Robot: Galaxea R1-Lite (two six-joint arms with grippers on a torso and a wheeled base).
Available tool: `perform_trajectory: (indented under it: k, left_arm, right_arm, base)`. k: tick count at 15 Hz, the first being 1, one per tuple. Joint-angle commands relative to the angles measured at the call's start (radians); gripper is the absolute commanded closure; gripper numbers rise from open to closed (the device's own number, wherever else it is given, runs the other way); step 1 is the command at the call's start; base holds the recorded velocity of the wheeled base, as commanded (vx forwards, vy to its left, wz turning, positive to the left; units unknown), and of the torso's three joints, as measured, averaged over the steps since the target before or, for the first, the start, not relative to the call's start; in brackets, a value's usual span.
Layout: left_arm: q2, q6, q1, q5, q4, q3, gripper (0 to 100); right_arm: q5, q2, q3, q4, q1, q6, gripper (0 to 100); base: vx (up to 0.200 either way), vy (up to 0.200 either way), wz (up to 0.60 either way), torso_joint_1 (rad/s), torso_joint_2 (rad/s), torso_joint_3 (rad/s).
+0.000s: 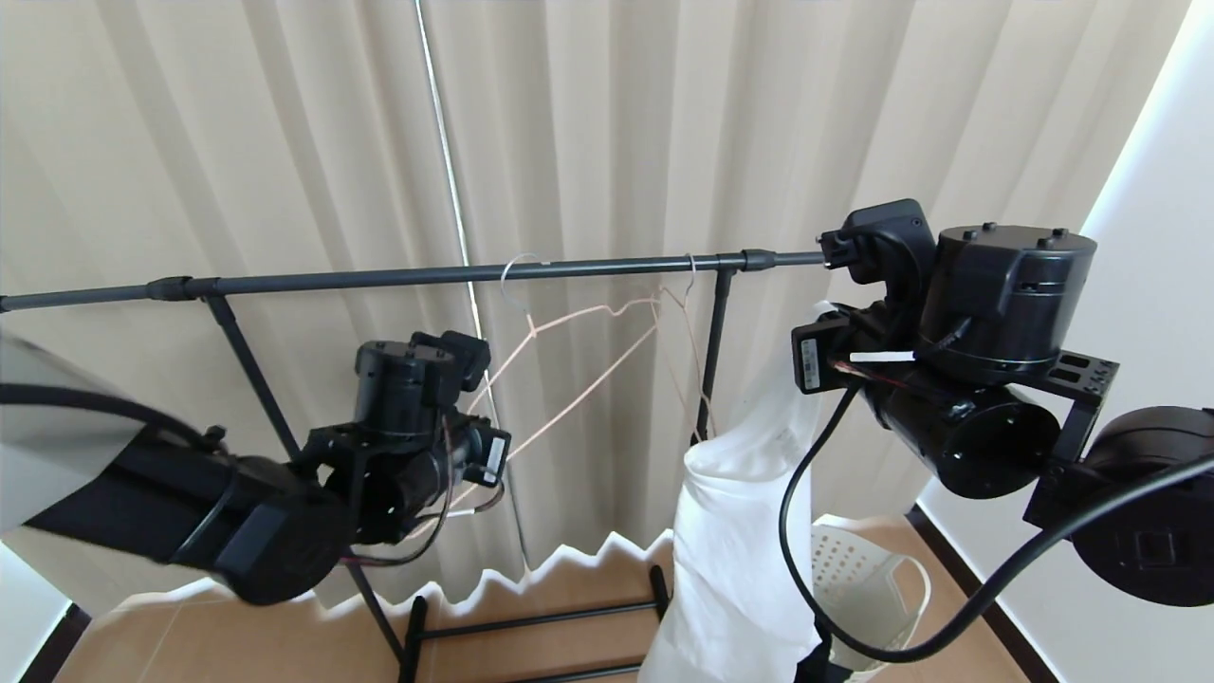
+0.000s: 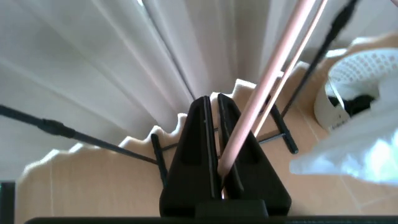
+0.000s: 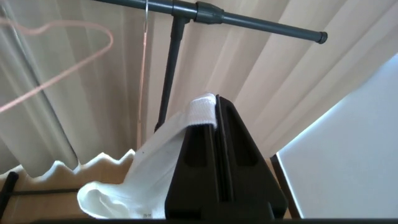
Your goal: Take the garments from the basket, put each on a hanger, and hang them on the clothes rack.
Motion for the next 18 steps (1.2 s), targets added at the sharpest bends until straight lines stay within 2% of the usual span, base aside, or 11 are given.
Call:
perform_trajectory:
  k: [1,4,7,11,18]
  left_arm:
    - [-0.193,0.168,-0.005,-0.151,-0.191,0.3,100]
    - [-0.257,0.217,-0.031,-0.263,-0.287,0.423,100]
    - [-0.254,0.211,-0.062,-0.267,-0.288,0.429,100]
    - [-0.19,0.164,-0.132,-0.266,-0.288,0.388,100]
    - [-0.046,0.076,-0.144,-0.24,-0.284,0.215,100]
  right_arm:
    - [-0.024,0.053,-0.003,-0.038,-0.024,-0.023,100]
    - [-0.064,0.101,-0.009,-0.118,-0.039,-0.059,100]
    - [-0.105,0.128,-0.017,-0.16,-0.052,-0.076,100]
    - [-0.11,0.139,-0.024,-0.17,-0.056,-0.076,100]
    - [-0.111,0.147,-0.029,-0.18,-0.064,-0.076,100]
  base:
    - [0.0,0.0,0.0,0.0,0.0,0.0]
    - [0.0,0.0,0.0,0.0,0.0,0.0]
    - [0.0,0.0,0.0,0.0,0.0,0.0]
    - [0.0,0.0,0.0,0.0,0.0,0.0]
    - [0.0,0.0,0.0,0.0,0.0,0.0]
